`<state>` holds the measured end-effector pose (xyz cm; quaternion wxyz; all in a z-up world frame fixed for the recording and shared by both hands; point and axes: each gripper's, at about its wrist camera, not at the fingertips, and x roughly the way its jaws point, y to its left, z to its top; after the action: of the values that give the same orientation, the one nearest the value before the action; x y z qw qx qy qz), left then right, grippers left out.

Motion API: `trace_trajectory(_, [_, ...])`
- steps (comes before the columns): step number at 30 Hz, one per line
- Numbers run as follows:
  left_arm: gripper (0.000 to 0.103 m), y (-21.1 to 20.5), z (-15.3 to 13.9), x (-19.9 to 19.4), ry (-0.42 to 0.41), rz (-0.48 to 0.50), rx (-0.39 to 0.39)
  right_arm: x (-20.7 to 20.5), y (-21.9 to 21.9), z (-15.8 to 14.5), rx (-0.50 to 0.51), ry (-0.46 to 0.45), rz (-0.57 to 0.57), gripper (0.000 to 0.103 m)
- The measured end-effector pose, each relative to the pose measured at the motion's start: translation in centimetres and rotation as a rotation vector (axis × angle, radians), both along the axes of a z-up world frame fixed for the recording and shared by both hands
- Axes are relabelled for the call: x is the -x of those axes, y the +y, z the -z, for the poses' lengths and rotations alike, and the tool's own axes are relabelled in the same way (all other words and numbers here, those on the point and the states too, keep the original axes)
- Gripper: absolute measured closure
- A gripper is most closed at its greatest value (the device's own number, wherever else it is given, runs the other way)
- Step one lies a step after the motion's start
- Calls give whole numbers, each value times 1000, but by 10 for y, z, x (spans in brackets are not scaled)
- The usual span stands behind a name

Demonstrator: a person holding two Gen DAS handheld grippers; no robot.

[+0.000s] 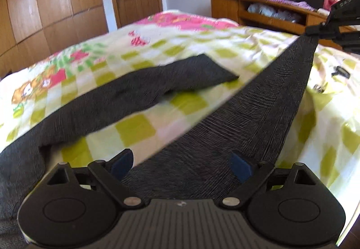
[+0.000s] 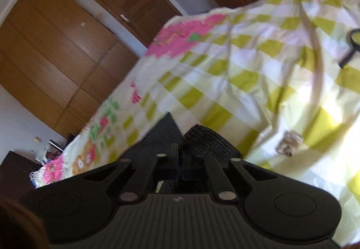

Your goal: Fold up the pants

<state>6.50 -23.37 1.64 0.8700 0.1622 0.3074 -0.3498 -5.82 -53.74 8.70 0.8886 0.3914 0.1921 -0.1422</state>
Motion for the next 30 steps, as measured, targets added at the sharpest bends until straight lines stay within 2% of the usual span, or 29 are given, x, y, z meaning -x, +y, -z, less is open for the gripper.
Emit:
trace_trajectory(2, [1, -8, 7, 2, 23, 24, -7, 11, 4, 4, 20, 14, 4, 99])
trace_trajectory(4, [1, -19, 22, 4, 75, 62, -40, 20, 0, 27, 3, 87, 41, 99])
trace_trajectory(7, [1, -30, 42, 14, 134, 135, -101, 33, -11, 85, -136, 265, 106, 99])
trace_trajectory(9, [1, -29, 43, 20, 126, 150, -98, 40, -9, 95, -163, 283, 111, 99])
trace_trajectory(11, [1, -28, 40, 18, 132, 141, -89, 34, -8, 84, -135, 254, 106, 99])
trace_trajectory(14, [1, -27, 27, 7, 133, 114, -49, 1, -9, 54, -91, 173, 46, 99])
trace_trajectory(17, [1, -19, 1, 3, 63, 80, 2, -33, -1, 13, -53, 61, -41, 99])
trace_trajectory(20, [1, -11, -18, 3, -1, 66, 44, -30, 14, -19, 6, -63, -95, 99])
trace_trajectory(22, [0, -11, -15, 3, 6, 69, 56, -14, 16, -15, 34, -61, -72, 99])
trace_trajectory(24, [0, -18, 6, 1, 72, 90, 20, 3, 8, 14, 13, 29, -9, 99])
trace_trajectory(27, [1, -29, 41, 1, 242, 154, -64, 24, -8, 84, -46, 304, 101, 99])
trace_trajectory(29, [1, -28, 46, 10, 242, 197, -81, 38, -12, 113, -103, 390, 118, 99])
trace_trajectory(30, [1, -27, 44, 12, 241, 220, -91, 43, -11, 116, -120, 385, 128, 99])
